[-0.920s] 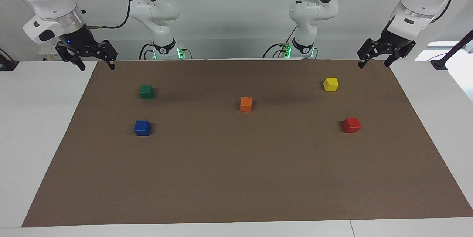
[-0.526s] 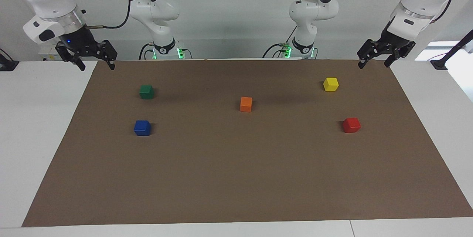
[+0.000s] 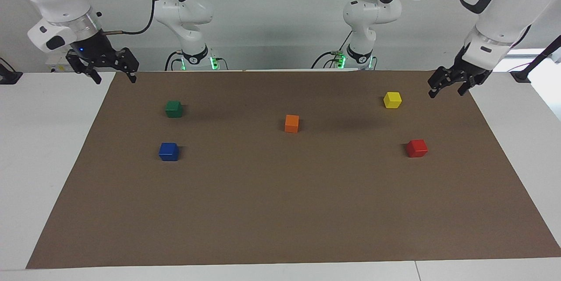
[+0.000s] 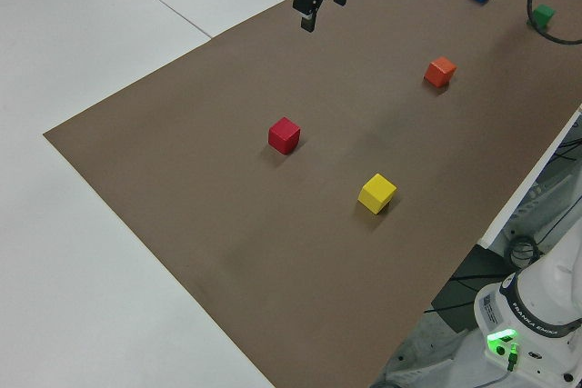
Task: Transfer red block to right arm and stack on blue block
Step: 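Reach the left gripper down onto the red cube and grasp it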
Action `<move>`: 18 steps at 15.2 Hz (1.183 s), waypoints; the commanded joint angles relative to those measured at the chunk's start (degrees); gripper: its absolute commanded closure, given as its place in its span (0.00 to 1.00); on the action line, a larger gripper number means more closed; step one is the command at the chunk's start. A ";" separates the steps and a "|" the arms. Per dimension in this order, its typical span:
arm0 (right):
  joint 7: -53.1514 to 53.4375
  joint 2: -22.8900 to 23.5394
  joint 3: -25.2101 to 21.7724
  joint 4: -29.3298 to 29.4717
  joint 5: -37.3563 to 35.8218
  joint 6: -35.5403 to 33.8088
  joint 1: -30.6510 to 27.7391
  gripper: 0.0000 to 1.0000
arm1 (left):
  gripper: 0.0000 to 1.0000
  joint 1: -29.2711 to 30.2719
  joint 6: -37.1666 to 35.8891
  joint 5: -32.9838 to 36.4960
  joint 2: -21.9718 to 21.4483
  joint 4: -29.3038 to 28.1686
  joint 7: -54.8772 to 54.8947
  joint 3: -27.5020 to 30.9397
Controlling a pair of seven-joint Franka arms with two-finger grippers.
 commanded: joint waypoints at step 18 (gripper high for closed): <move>-27.67 -0.08 0.53 -26.99 64.42 2.49 -9.64 0.00 | 0.00 1.77 38.93 4.06 14.16 -21.64 1.11 -0.15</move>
